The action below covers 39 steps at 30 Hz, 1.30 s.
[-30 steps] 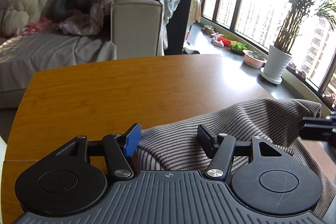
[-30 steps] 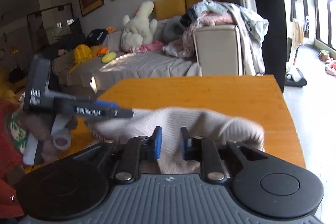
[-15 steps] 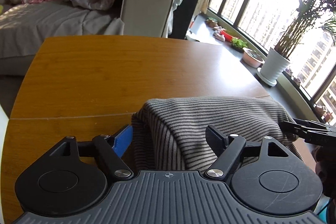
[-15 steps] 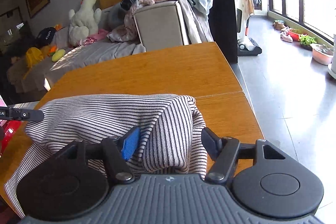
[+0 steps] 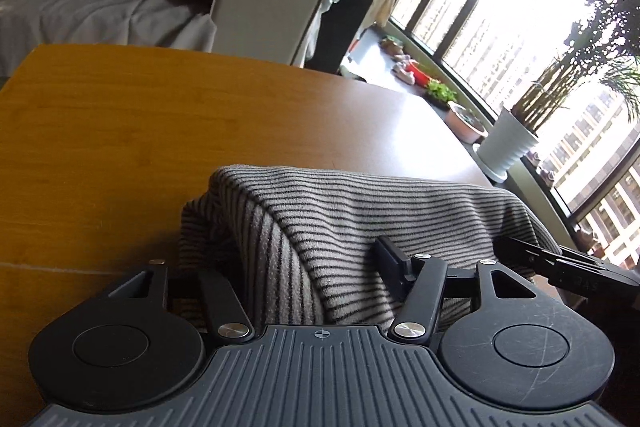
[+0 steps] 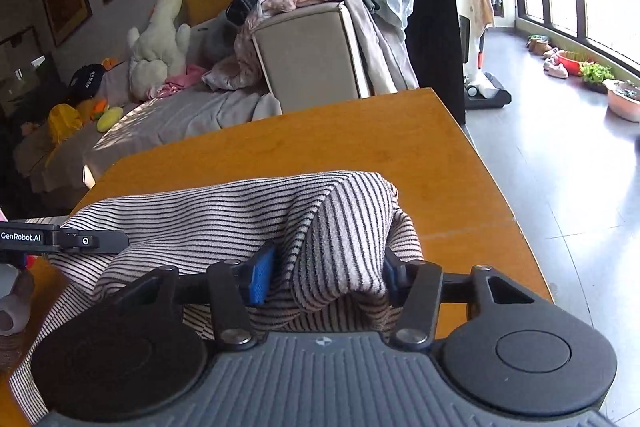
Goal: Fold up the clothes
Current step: 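Fold the side edge over the body with the right gripper while the left gripper grasps the folded edge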
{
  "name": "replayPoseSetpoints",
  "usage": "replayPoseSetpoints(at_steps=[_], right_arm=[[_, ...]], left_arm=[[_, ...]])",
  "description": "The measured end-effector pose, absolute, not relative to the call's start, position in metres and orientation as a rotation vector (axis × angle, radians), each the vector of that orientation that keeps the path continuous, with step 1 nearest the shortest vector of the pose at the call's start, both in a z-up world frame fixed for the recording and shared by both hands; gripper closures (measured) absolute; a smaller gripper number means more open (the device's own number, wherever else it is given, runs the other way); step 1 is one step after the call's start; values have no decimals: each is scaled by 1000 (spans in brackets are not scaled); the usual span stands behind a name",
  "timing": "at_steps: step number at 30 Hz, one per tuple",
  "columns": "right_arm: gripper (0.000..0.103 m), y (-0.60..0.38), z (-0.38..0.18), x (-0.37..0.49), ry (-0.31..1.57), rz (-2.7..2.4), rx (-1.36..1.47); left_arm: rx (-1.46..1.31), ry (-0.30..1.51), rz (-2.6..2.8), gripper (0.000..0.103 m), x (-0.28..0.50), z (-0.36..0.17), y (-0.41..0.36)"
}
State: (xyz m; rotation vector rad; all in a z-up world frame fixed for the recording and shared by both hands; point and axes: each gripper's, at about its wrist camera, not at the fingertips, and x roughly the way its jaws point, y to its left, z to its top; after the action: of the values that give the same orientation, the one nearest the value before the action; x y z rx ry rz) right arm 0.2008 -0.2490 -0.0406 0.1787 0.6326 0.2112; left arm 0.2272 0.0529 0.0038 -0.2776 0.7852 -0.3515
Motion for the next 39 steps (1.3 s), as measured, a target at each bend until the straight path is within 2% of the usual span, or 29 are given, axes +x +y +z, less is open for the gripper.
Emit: replayPoseSetpoints(at_steps=[6, 9, 11, 19, 22, 28, 35, 39], right_arm=[[51, -236, -42, 243, 613, 185, 131], [47, -231, -41, 254, 611, 180, 108], [45, -234, -40, 250, 618, 177, 113], [44, -240, -38, 230, 646, 135, 11], [45, -244, -28, 223, 637, 131, 53], [40, -267, -12, 201, 664, 248, 342], [35, -269, -31, 187, 799, 368, 497], [33, -275, -42, 198, 802, 306, 510]], left_arm=[[-248, 745, -295, 40, 261, 4, 52], [-257, 745, -288, 37, 264, 2, 59], [-253, 748, -282, 30, 261, 2, 62], [-202, 748, -289, 31, 243, 2, 74], [-203, 748, -268, 31, 236, 10, 77], [-290, 751, -308, 29, 234, 24, 85], [-287, 800, -315, 31, 245, 7, 67], [-273, 807, -310, 32, 248, 2, 64]])
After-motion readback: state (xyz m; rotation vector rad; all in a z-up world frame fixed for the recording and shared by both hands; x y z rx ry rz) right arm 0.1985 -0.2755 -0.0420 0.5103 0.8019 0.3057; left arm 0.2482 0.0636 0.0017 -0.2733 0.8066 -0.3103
